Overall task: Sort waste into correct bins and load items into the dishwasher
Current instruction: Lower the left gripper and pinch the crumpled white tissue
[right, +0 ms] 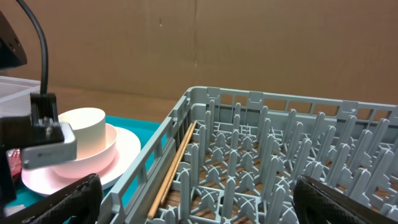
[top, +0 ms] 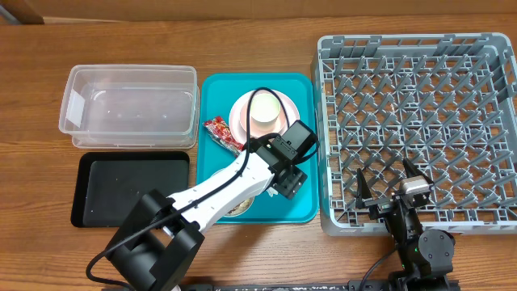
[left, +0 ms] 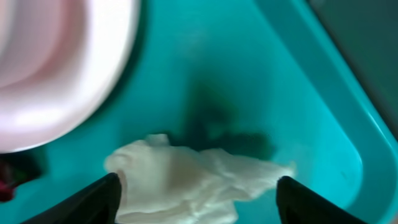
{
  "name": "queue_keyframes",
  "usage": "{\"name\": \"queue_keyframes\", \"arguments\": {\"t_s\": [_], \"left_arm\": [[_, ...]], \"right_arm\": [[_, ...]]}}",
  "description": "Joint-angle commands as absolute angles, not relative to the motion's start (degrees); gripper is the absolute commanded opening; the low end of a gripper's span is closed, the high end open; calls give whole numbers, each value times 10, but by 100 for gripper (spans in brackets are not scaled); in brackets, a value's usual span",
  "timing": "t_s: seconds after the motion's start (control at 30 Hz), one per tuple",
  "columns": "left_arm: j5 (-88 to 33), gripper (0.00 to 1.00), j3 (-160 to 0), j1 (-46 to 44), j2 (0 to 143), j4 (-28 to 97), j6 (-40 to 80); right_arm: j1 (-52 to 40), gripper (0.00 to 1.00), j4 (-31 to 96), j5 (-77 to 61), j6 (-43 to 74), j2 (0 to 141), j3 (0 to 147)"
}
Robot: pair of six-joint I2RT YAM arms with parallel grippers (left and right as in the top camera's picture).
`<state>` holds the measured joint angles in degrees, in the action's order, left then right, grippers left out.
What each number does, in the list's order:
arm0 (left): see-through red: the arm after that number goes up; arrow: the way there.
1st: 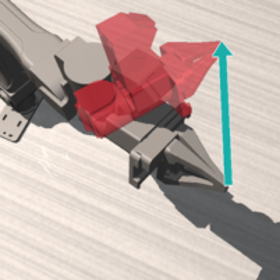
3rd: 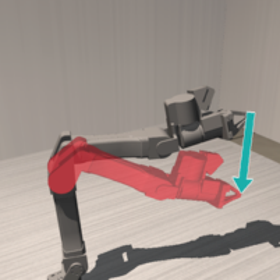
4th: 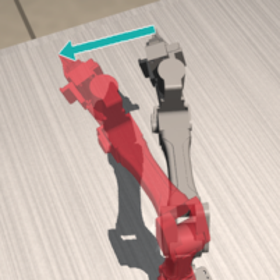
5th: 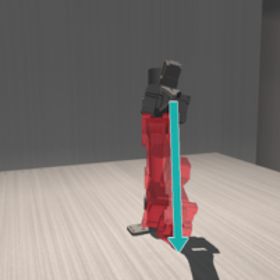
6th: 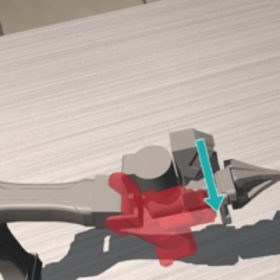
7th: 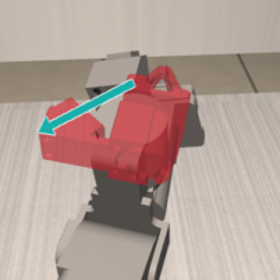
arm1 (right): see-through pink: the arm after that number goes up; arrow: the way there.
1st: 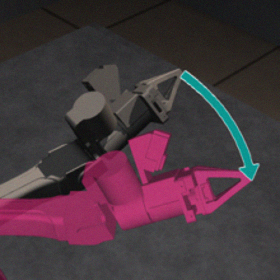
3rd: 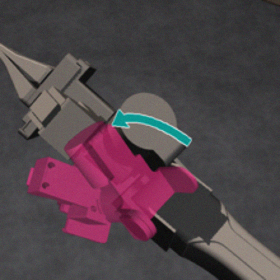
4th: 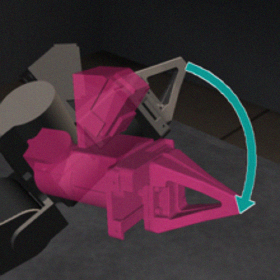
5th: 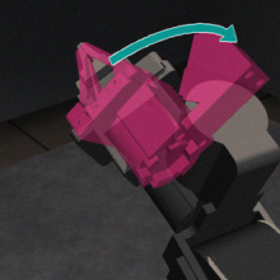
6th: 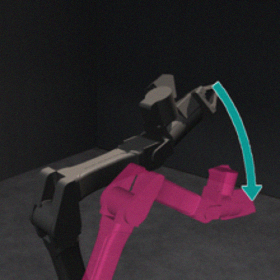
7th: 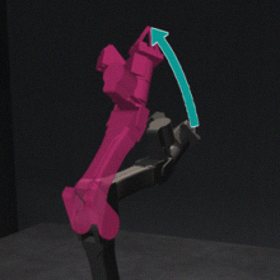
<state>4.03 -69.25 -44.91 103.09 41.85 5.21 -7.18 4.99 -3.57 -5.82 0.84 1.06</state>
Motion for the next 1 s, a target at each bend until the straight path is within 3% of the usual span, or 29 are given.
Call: {"name": "queue_keyframes", "arguments": {"t_s": [0.0,0.2,0.97], "left_arm": [[-14,83,-702,-445,1030,424,-27],[-11,91,-702,-431,1032,435,-26],[-11,93,-701,-408,1063,458,-35]], "right_arm": [[-75,100,46,-30,-58,2,4],[-75,100,46,-30,-58,2,4],[-75,100,46,-30,-58,2,4]]}}
